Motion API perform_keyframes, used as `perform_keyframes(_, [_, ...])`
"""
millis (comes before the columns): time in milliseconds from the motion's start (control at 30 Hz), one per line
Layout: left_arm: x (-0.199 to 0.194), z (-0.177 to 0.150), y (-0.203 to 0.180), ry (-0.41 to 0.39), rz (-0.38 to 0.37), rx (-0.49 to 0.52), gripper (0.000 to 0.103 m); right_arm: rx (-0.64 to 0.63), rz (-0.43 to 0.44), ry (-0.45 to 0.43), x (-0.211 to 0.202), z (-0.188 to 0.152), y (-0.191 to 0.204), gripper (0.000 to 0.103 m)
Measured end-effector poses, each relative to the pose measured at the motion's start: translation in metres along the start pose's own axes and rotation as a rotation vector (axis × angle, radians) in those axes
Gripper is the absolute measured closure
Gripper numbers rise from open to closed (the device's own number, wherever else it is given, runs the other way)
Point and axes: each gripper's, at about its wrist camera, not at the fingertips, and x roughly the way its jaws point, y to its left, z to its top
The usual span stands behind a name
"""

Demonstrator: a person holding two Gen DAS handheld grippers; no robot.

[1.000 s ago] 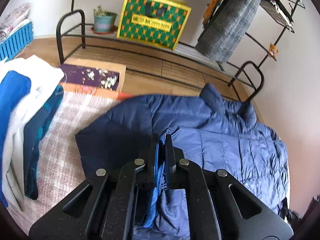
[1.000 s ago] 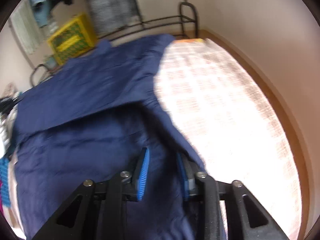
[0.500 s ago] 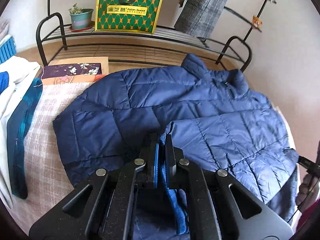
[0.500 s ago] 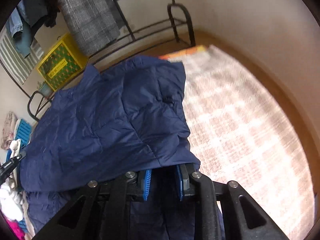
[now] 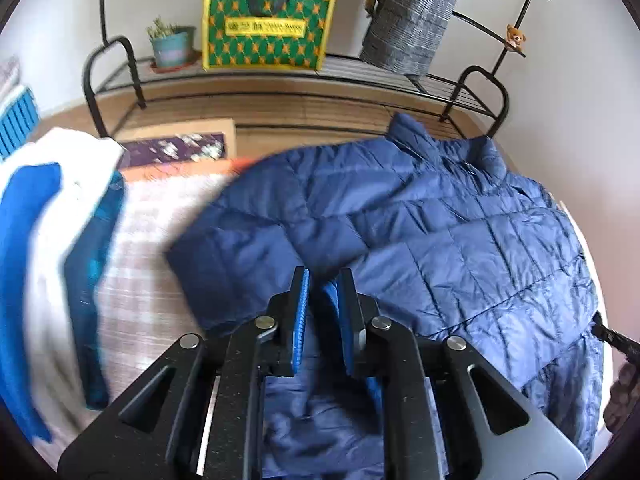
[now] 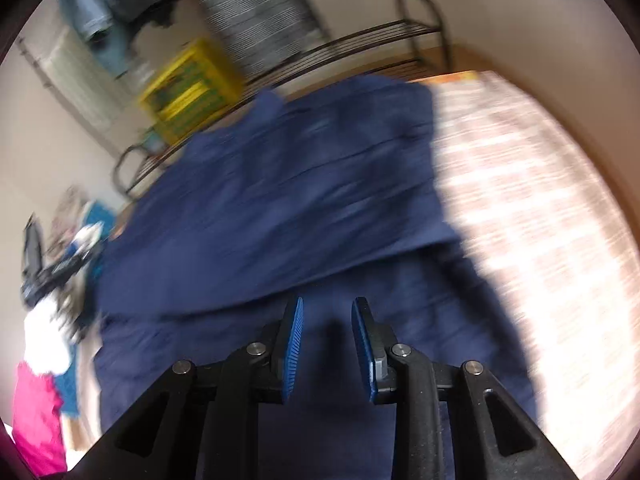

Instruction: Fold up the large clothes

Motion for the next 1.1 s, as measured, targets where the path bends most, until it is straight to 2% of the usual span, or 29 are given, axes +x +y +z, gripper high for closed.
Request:
perform_keyframes(167, [-0.023, -0.005, 0.013, -0.007, -0.014, -0.031, 0.090, -0.119, 0.102, 0.037, 0.005, -0.019, 0.069, 0.068])
perform_keyframes(267, [-0.043, -0.017, 0.018, -0.010, -0.015, -0.024, 0.090, -0.193, 0.108, 0.030, -0.002, -0.028, 0.102, 0.068])
perform_keyframes(433, [-0.095, -0.046, 0.023, -0.043, -0.038, -0.034, 0.090, -0.238, 0.106, -0.016, -0.043, -0.043, 0.119, 0.068])
perform_keyframes(567, [-0.148, -0.089, 0.021, -0.056, -0.066, -0.017, 0.090, -0.281, 0.069, -0.055, -0.081, -0.059, 0.124, 0.068])
perform_keyframes(667, [-0.177, -0.125, 0.021, -0.027, -0.086, -0.012, 0.090, -0.282, 0.055, -0.088, -0.111, -0.075, 0.117, 0.061])
perform_keyframes(700, [-0.185, -0.138, 0.022, -0.009, -0.095, -0.013, 0.089, -0.284, 0.048, -0.099, -0.120, -0.081, 0.113, 0.054])
perform_keyframes(733, [-0.190, -0.148, 0.023, 0.005, -0.098, -0.015, 0.081, -0.283, 0.033, -0.117, -0.131, -0.089, 0.107, 0.050])
perform_keyframes(767, [-0.196, -0.161, 0.025, 0.021, -0.103, -0.020, 0.065, -0.280, 0.017, -0.135, -0.142, -0.098, 0.100, 0.049])
perform_keyframes(833, [-0.209, -0.194, 0.031, 0.034, -0.116, -0.042, 0.056, -0.275, -0.015, -0.159, -0.161, -0.113, 0.086, 0.046])
perform_keyframes(933, [-0.217, -0.233, 0.036, 0.074, -0.127, -0.058, 0.056, -0.256, -0.093, -0.168, -0.185, -0.139, 0.054, 0.044])
perform_keyframes(1100, [-0.222, -0.292, 0.050, 0.135, -0.157, -0.162, 0.056, -0.173, -0.193, -0.100, -0.204, -0.176, -0.015, 0.043])
